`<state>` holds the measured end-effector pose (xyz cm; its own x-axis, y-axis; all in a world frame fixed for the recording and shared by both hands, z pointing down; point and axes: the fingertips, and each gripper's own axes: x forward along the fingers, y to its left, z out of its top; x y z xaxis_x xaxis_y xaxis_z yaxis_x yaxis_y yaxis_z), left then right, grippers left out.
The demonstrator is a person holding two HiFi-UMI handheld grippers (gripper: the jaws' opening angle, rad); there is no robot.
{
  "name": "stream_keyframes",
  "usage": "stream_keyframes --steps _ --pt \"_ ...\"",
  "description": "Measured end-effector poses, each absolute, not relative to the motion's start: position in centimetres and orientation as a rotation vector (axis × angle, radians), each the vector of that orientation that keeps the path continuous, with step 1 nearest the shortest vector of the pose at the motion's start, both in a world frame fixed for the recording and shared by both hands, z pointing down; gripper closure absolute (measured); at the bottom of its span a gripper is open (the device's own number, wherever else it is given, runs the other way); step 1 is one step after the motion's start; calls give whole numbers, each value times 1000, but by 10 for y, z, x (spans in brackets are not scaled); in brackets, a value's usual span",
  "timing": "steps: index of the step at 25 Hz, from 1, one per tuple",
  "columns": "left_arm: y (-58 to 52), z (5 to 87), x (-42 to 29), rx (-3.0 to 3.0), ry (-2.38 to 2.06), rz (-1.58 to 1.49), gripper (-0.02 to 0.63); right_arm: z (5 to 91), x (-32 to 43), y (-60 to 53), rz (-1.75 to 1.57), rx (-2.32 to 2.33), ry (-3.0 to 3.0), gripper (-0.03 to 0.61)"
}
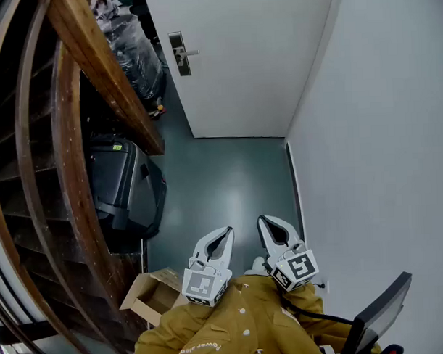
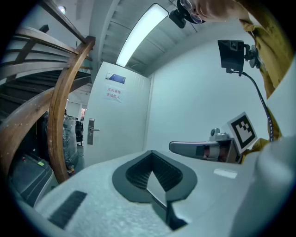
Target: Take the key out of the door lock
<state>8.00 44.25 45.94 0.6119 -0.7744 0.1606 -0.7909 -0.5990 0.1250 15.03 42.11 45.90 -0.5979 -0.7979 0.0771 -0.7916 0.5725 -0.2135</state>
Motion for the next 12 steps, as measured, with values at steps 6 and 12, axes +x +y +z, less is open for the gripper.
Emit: stream_keyframes --steps 6,12 --pt "439 460 77 2654 -1302 132 617 461 148 418 -353 -1398 2763 575" --pt "438 462 75 2652 -1293 131 617 464 142 417 -385 -1366 2759 575"
